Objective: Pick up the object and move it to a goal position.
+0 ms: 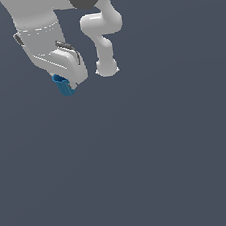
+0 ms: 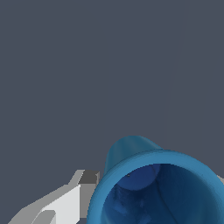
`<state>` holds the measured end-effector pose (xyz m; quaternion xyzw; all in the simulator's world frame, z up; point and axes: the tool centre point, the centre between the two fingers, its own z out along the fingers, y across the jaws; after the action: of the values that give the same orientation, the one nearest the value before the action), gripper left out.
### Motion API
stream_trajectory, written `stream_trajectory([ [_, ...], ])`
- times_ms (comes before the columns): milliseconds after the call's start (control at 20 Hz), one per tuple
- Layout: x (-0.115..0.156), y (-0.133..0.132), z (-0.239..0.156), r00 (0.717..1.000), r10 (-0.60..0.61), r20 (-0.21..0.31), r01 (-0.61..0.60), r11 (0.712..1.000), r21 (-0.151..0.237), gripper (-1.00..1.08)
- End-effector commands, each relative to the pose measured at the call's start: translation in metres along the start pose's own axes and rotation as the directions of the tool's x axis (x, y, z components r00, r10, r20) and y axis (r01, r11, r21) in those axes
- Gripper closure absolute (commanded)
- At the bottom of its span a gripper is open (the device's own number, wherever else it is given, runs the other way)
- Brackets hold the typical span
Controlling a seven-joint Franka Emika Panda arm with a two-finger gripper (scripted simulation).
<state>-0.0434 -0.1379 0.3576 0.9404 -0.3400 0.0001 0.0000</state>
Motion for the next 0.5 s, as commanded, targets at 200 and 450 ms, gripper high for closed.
stream_trajectory([
  [200,0.017,0.010,-0.056,1.000,-0.002,0.000,0.002,1.000,0.000,1.08],
  [450,0.029,0.016,-0.091,1.000,-0.002,0.000,0.002,1.000,0.000,1.08],
])
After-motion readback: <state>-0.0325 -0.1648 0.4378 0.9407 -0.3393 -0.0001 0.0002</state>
